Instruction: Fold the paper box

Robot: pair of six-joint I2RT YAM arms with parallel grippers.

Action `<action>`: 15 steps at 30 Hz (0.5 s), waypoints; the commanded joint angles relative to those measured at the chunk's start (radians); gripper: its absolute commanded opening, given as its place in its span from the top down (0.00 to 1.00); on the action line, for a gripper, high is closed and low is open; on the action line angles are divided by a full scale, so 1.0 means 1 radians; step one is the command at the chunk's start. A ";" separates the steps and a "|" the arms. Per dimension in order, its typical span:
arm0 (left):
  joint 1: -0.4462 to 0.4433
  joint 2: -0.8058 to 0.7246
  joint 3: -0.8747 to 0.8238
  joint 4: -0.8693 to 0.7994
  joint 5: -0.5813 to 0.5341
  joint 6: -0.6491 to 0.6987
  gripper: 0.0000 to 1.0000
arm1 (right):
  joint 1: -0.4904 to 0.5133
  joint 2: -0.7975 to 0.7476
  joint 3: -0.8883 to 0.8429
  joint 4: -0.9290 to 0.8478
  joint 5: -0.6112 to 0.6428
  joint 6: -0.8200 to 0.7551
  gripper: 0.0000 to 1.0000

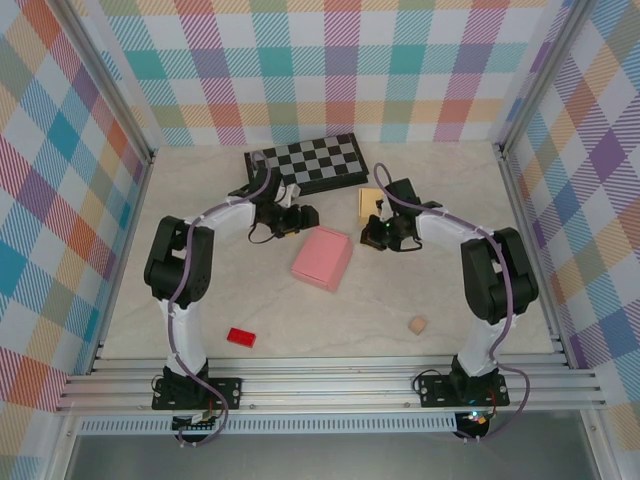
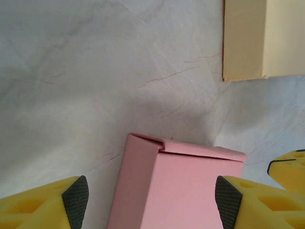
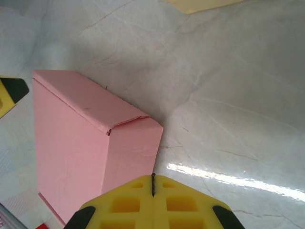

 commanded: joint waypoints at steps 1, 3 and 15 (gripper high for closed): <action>-0.039 0.011 0.034 -0.047 -0.010 0.043 0.28 | -0.002 0.039 -0.013 0.042 -0.062 0.024 1.00; -0.058 0.013 0.043 -0.055 -0.022 0.038 0.28 | -0.002 0.063 -0.021 0.064 -0.087 0.041 1.00; -0.120 0.037 0.066 -0.089 -0.090 0.005 0.27 | 0.007 0.116 -0.090 0.216 -0.149 0.120 1.00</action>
